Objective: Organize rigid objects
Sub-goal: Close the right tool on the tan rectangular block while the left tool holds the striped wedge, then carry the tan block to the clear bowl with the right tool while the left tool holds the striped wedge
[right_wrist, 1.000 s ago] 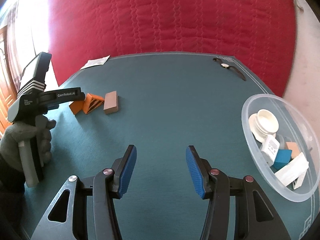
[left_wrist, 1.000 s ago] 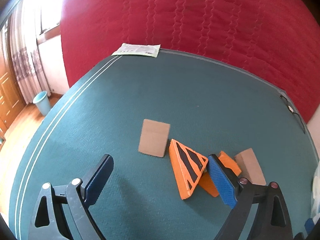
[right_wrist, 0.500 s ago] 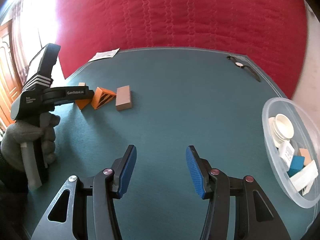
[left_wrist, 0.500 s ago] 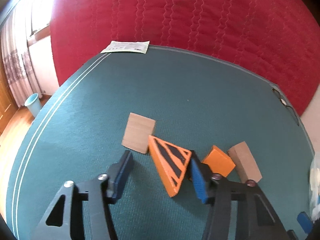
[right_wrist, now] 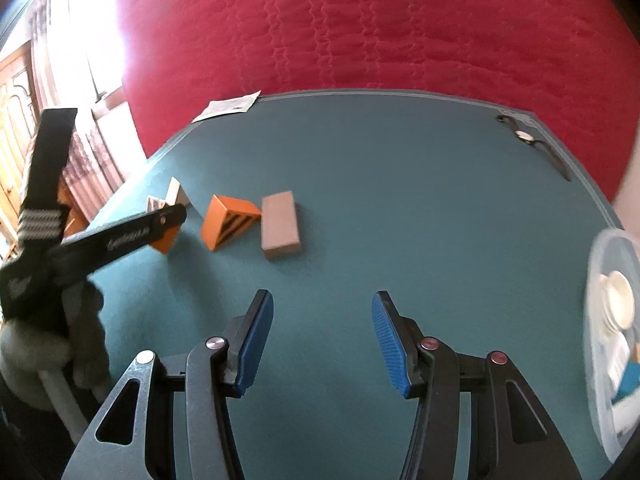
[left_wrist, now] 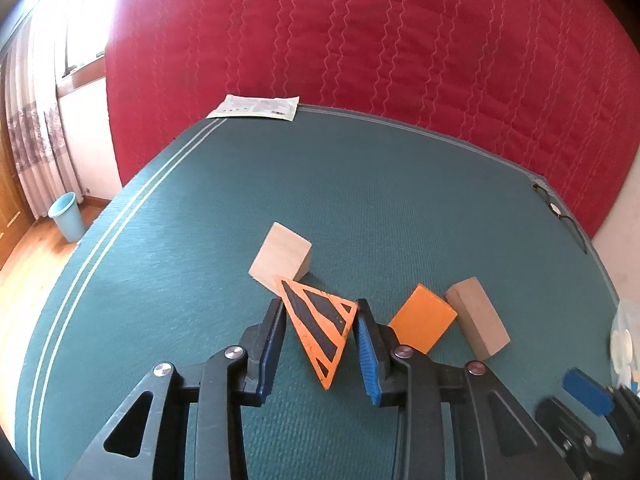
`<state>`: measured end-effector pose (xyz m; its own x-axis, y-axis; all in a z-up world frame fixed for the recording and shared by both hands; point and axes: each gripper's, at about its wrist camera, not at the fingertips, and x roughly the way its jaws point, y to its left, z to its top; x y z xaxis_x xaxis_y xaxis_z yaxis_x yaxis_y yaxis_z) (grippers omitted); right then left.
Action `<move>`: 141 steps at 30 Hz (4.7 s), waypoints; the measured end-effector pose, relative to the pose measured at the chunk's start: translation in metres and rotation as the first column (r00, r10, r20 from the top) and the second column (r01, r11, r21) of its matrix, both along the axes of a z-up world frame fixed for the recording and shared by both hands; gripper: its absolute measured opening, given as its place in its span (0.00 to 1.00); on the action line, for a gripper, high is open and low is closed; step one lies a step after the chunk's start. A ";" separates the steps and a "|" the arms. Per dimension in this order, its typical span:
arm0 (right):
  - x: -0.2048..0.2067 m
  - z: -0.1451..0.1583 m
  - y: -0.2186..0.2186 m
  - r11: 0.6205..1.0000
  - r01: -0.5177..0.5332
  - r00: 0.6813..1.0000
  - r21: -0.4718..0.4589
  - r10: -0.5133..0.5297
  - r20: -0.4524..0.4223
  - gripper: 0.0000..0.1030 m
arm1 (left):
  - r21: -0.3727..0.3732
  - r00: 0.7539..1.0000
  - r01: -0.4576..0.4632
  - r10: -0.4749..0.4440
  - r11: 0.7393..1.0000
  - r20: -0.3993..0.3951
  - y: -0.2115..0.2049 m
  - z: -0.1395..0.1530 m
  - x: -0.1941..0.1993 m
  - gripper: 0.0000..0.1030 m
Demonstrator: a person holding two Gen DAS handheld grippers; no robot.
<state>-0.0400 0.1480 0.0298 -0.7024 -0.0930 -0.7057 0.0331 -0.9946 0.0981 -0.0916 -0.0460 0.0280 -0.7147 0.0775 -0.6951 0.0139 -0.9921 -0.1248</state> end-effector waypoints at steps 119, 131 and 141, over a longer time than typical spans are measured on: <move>0.045 0.035 0.083 0.972 0.236 0.970 -0.007 -0.236 -0.048 0.27 | 0.020 0.997 0.067 -0.066 0.998 -0.044 0.007 0.003 0.016 0.33; 0.071 0.045 0.132 0.935 0.354 0.932 -0.002 -0.353 -0.080 0.27 | -0.022 0.993 0.090 -0.092 0.996 -0.070 0.022 0.009 0.034 0.34; 0.094 0.049 0.189 0.878 0.478 0.873 -0.020 -0.478 -0.101 0.27 | -0.022 0.993 0.103 -0.104 0.994 -0.059 0.034 0.012 0.045 0.34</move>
